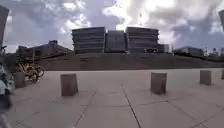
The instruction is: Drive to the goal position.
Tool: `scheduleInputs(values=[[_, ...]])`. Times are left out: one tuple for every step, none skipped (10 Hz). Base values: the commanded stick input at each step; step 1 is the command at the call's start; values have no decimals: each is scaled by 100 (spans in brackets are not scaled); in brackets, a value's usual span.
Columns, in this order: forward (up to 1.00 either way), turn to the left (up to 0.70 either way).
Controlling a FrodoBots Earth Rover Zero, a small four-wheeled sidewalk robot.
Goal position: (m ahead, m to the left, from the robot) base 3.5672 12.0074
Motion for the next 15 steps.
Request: scheduleInputs(values=[[100, 0], [100, 0], [100, 0], [100, 0], [100, 0], [100, 0], [100, 0], [100, 0], [100, 0], [100, 0], [100, 0], [100, 0], [100, 0], [100, 0], [100, 0]])
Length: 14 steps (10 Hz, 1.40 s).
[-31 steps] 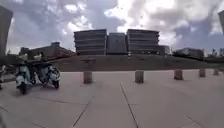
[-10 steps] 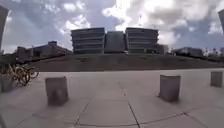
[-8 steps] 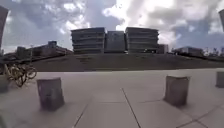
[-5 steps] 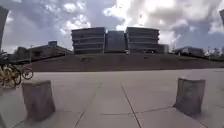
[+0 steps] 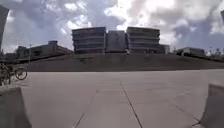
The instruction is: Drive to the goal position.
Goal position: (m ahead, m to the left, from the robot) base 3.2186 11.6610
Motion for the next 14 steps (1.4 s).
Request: scheduleInputs(values=[[100, 0], [100, 0], [100, 0], [100, 0], [100, 5], [100, 14], [100, 32], [100, 38], [100, 40], [100, 40], [100, 40], [100, 17], [100, 0], [100, 0]])
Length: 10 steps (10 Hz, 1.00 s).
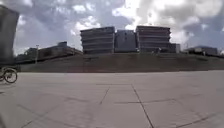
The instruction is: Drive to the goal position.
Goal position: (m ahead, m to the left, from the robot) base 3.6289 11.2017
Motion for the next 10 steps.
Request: scheduleInputs(values=[[100, 0], [100, 0], [100, 0], [100, 0], [100, 0], [100, 0], [100, 27], [100, 40], [100, 22], [100, 0]])
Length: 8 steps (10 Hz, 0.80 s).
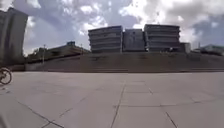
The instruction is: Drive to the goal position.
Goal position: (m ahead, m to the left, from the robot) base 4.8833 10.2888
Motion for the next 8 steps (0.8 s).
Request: scheduleInputs(values=[[100, 14], [100, 33], [100, 12], [100, 5], [100, 36], [100, 27], [100, 9], [100, 28]])
